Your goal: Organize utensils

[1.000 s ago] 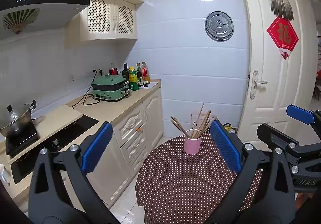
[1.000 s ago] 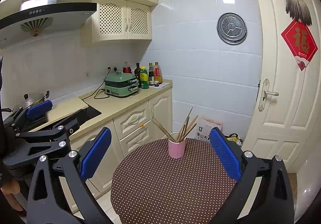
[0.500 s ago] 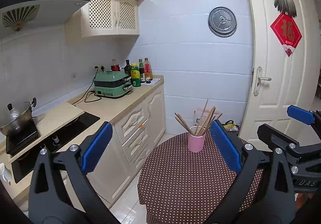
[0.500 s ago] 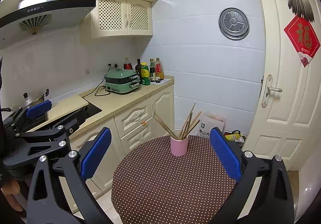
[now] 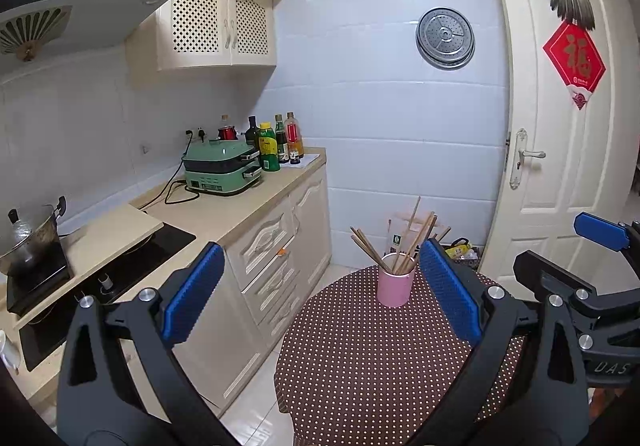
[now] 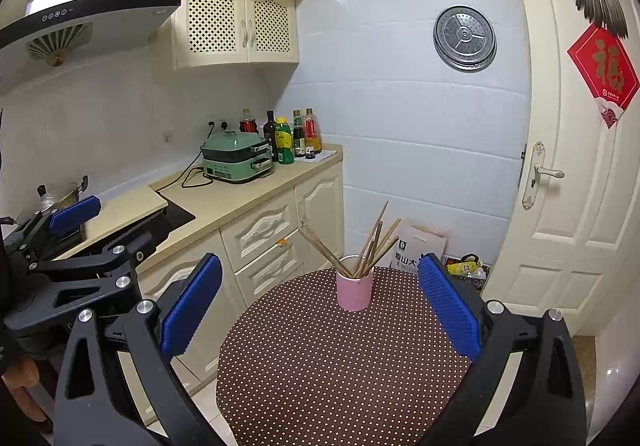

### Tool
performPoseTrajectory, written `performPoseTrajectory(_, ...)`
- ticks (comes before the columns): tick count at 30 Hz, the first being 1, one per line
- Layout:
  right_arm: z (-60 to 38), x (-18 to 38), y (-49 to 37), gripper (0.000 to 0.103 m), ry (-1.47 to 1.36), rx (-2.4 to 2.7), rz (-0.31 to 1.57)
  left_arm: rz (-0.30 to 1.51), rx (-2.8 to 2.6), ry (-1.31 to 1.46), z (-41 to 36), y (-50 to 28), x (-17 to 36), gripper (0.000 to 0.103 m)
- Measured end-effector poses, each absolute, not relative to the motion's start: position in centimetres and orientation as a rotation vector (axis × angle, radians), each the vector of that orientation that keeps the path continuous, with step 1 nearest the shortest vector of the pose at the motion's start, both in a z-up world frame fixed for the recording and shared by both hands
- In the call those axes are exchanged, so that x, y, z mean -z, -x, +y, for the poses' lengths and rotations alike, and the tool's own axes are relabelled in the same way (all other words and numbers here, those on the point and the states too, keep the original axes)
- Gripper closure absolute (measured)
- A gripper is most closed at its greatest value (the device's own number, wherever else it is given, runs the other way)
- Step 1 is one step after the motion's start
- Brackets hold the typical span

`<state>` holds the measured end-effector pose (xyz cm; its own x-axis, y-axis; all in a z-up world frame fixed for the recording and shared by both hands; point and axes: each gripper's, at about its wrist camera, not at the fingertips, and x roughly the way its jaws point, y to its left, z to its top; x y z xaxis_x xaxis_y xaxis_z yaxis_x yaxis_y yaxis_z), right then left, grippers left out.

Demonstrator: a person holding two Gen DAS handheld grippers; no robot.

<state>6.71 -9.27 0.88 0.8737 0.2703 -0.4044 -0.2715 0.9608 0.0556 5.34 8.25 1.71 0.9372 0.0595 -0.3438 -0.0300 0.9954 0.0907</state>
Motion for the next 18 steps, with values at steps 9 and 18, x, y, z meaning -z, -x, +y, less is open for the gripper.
performPoseTrajectory(9,-9.1,0.2,-8.9,0.008,-0.008,-0.276,0.452,0.381,-0.046,-0.091,8.3,-7.7,-0.6,0.007)
performPoseTrajectory(18,-8.7,2.6,-11.9,0.008,-0.016,-0.248,0.524,0.461,-0.028,-0.103,8.5,-11.3,1.7,0.007)
